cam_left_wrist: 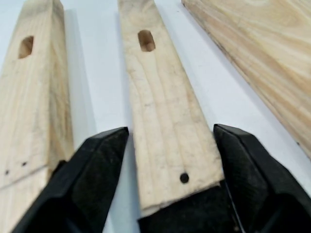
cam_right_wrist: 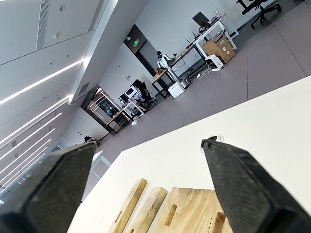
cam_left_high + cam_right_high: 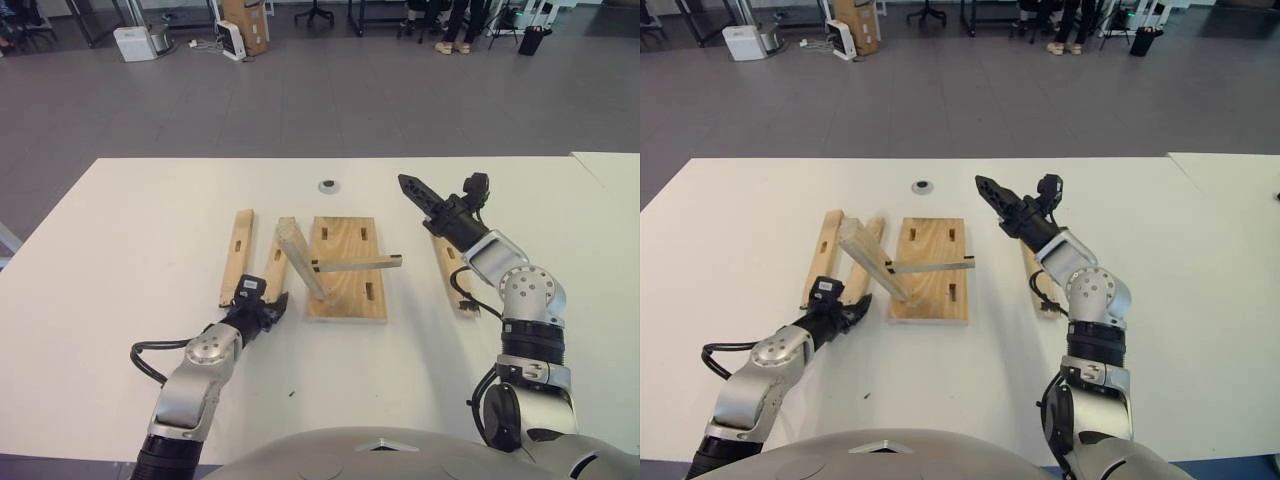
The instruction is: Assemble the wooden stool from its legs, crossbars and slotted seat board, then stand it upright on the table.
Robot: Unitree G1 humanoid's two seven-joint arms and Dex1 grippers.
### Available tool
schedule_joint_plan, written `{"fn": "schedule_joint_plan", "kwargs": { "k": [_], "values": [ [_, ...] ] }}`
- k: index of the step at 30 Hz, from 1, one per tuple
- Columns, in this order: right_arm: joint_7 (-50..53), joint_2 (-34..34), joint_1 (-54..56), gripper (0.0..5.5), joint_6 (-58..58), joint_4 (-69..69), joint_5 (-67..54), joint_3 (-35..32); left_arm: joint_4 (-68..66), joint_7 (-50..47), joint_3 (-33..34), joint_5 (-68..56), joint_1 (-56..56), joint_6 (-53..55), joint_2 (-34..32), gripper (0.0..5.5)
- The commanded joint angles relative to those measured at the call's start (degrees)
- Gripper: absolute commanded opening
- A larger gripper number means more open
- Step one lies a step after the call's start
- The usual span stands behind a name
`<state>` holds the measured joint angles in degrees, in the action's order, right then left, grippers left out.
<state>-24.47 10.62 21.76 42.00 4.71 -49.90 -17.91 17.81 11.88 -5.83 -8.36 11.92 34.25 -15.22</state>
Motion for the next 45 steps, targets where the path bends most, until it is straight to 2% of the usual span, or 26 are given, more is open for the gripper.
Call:
{"fn": "schedule_joint_plan", "kwargs": {
  "k": [1, 5, 7, 11, 14, 17, 19, 24, 28, 34, 38, 45],
  "values": [
    [0.8, -0.3, -0.4, 4.06, -0.4, -0.6, 0.3, -0.2, -4.6, -0.6, -0.1, 1.3, 3.6, 0.3, 0.2, 2.69],
    [0.9, -0.4, -0.3, 4.06, -0.9, -0.2, 0.8, -0.2, -6.0, -0.3, -0.2, 1.2, 4.5, -0.9, 0.6, 2.07],
    [1.0, -0.4, -0.2, 4.06, -1.2, 0.1, 1.0, -0.2, -6.7, -0.2, -0.2, 1.3, 4.2, -1.4, 0.6, 2.06],
    [-1.8, -0.5, -0.5, 4.06, 1.7, -2.3, -2.6, 0.1, -5.3, 1.0, 4.9, -2.3, 1.9, -5.0, 1.0, 2.06],
    [-2.3, -0.2, 1.0, 4.06, 3.6, -3.1, -6.7, -1.5, 1.1, 6.9, 11.8, -10.7, -4.4, -6.1, -1.4, 2.06],
    [-5.4, 1.2, 4.3, 4.06, 6.2, -5.5, -12.5, -2.2, 8.3, 15.0, 18.4, -23.9, -10.0, -2.3, -6.1, 2.06],
    [-6.8, 2.0, 7.8, 4.29, 8.2, -6.9, -16.6, -2.2, 11.5, 18.2, 21.7, -34.3, -13.9, 2.0, -8.8, 2.06],
    [-6.8, 2.4, 16.1, 5.39, 12.1, -6.8, -26.2, -2.2, 12.4, 22.5, 26.0, -58.0, -19.5, 10.5, -13.1, 2.06],
    [-4.4, 2.1, 18.4, 5.4, 14.3, -5.5, -32.1, -2.0, 11.8, 22.8, 26.7, -71.0, -20.6, 15.0, -17.2, 2.06],
    [-2.8, 1.7, 19.0, 5.4, 16.6, -7.5, -40.2, 0.2, 11.5, 23.9, 23.6, -72.7, -20.0, 16.9, -20.3, 2.06],
    [-2.0, 2.7, 18.8, 4.8, 16.5, -7.0, -41.8, 1.1, 11.7, 24.0, 23.3, -73.2, -19.5, 16.5, -20.4, 2.06],
    [-0.8, 2.6, 18.5, 3.44, 15.3, -6.5, -41.9, 1.4, 11.8, 23.7, 23.0, -73.2, -19.6, 16.0, -20.2, 2.06]
  ]
}}
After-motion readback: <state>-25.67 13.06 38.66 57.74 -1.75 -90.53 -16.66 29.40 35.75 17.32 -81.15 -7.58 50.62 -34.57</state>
